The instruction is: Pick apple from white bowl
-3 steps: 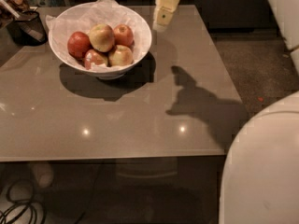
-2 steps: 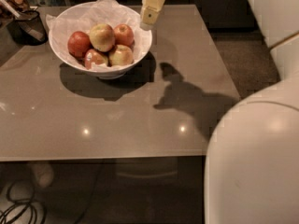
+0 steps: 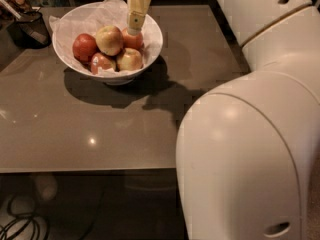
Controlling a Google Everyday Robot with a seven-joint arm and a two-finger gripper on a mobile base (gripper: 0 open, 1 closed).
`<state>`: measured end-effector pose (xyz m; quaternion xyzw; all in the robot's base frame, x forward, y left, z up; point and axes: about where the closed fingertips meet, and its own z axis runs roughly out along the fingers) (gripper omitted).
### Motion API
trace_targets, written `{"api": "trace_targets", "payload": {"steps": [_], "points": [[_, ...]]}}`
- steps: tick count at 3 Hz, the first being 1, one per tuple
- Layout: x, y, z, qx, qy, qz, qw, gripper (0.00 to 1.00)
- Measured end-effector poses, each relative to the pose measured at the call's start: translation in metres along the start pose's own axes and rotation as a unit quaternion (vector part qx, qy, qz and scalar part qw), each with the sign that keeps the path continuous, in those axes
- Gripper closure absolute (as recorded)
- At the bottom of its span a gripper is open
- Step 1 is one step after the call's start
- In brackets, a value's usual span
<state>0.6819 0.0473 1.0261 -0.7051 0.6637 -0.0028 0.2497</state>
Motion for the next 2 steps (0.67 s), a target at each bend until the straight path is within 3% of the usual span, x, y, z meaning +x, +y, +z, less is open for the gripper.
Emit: {"api": "trace_targets", "payload": {"steps": [1, 2], "points": [[-0.004, -0.003, 0.005, 0.002, -0.015, -0.003, 0.9999, 0.00], [-0.012, 0.002, 0.022, -0.020, -0.030, 0.007, 0.9993, 0.08]]}}
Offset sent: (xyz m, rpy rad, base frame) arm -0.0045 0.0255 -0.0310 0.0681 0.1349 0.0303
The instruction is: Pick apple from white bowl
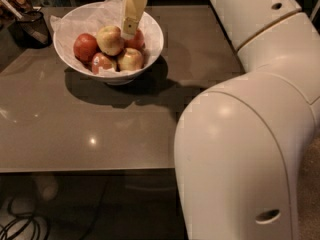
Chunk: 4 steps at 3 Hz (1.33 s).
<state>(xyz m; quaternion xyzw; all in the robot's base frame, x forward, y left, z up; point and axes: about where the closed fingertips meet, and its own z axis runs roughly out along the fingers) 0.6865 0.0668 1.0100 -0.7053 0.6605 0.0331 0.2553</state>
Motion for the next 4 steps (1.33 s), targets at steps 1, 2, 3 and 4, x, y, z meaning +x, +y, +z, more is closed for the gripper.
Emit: {"api": "trace_targets", "payload": {"steps": [1, 2, 3, 4], "points": [[-0.005, 0.003, 0.013, -0.016, -0.010, 0.004, 0.9998, 0.22], [-0.008, 0.006, 0.022, -0.027, -0.015, 0.006, 0.9995, 0.22], [-0.017, 0.008, 0.032, -0.039, -0.016, -0.002, 0.9991, 0.21], [-0.023, 0.010, 0.044, -0.052, -0.017, -0.007, 0.9985, 0.22]]}}
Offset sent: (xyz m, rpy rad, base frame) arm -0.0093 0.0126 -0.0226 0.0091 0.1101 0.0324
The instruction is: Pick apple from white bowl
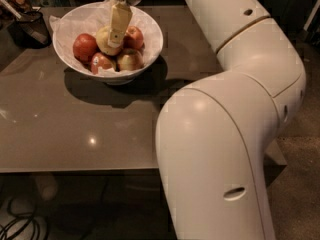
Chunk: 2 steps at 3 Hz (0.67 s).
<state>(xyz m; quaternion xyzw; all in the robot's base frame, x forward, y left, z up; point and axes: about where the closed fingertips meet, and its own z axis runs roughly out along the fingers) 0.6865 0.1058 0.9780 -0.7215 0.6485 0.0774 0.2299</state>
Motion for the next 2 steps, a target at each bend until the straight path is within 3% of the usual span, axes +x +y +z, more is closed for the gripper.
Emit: {"api": "trace_targets", "payload": {"steps": [2], "points": [[0.001, 0.001, 0.025, -0.026, -0.007, 0.011, 0.9996, 0.22]]}}
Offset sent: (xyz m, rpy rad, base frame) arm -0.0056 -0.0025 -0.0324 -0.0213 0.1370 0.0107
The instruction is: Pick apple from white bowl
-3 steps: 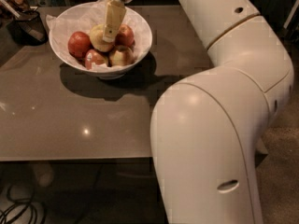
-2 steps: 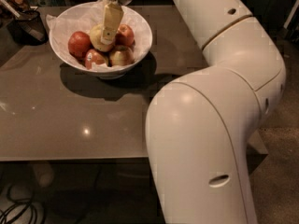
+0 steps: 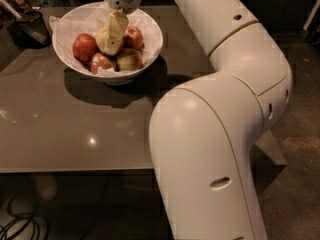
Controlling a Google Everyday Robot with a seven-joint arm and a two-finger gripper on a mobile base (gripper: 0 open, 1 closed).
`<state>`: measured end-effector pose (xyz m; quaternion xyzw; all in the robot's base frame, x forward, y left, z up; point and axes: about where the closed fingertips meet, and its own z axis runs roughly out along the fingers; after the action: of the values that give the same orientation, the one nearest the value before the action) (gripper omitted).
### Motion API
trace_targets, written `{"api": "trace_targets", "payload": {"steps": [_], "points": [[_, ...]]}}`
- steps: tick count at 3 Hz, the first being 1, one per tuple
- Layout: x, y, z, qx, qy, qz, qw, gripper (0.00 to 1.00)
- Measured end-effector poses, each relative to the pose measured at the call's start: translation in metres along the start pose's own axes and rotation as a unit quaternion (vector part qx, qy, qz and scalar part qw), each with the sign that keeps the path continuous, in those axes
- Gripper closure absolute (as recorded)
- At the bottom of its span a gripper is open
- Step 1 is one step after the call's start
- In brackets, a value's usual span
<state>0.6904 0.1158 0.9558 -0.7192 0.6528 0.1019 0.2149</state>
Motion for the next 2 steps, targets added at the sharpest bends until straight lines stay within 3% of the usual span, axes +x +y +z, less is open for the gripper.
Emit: {"api": "trace_targets", "payload": {"steps": [2], "points": [[0.010, -0.003, 0.025, -0.022, -0.005, 0.014, 0.9997, 0.22]]}}
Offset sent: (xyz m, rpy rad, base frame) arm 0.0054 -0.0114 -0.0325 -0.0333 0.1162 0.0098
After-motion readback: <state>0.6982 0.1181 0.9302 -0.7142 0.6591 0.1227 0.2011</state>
